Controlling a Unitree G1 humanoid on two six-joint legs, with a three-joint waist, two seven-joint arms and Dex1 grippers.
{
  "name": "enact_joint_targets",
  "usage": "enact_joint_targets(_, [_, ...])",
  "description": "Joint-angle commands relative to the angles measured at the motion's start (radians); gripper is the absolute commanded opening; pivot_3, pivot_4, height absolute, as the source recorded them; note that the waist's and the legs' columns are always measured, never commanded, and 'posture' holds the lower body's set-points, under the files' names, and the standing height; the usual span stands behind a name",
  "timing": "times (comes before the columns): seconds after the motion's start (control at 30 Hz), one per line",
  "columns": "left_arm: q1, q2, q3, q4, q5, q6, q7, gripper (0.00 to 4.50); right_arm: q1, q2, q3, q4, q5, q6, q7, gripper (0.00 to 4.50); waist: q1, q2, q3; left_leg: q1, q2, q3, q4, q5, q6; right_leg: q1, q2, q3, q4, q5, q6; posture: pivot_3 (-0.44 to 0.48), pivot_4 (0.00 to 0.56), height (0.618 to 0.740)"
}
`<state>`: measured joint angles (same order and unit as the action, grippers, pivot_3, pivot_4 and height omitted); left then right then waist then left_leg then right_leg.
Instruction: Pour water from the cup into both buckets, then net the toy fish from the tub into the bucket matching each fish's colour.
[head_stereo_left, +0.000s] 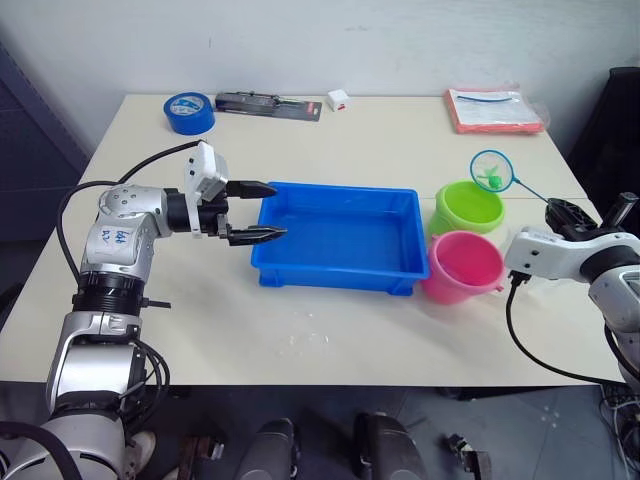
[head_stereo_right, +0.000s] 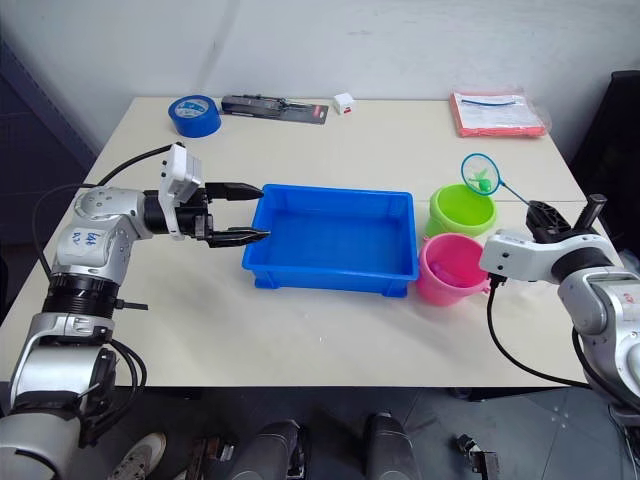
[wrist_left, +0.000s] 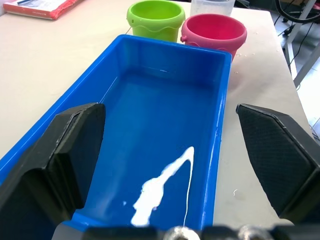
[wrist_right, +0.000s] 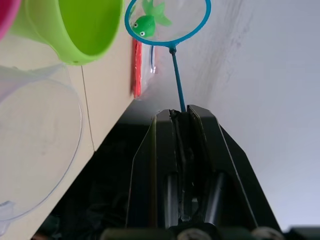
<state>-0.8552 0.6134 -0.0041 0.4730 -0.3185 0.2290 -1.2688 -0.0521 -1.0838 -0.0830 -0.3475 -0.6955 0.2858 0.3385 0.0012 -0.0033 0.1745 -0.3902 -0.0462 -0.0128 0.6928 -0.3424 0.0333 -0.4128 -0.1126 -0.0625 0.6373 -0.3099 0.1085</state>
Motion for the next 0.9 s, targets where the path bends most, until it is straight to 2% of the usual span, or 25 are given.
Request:
enact_joint_targets(0.03, [-0.001, 0.015, 0.023, -0.047, -0.013, 0.002, 0.001, 4.50, 0.036, 0.022, -0.024, -0.014, -0.095, -0.018, -0.069, 0.80, 0.000, 0.000, 0.000, 0.000, 0.000, 0.000, 0.000, 0.000, 0.000, 0.000, 0.000, 0.000, 0.000, 0.000, 0.000, 0.000, 0.150, 0.737])
enact_joint_targets(0.4, [0.007, 0.015, 0.027, -0.057, -0.013, 0.010, 0.008, 4.50, 0.104, 0.126, -0.007, -0.008, -0.280, -0.052, -0.169, 0.80, 0.000, 0.000, 0.000, 0.001, 0.000, 0.002, 0.000, 0.000, 0.000, 0.000, 0.001, 0.000, 0.000, 0.000, 0.000, 0.000, 0.150, 0.737])
enact_joint_targets(0.9, [0.022, 0.020, 0.033, -0.071, -0.016, 0.011, 0.015, 4.50, 0.054, 0.141, 0.027, 0.056, -0.433, -0.125, -0.244, 0.80, -0.002, 0.000, 0.000, 0.001, 0.000, 0.002, 0.000, 0.000, 0.000, 0.000, 0.001, 0.000, 0.001, 0.000, 0.000, 0.000, 0.150, 0.737])
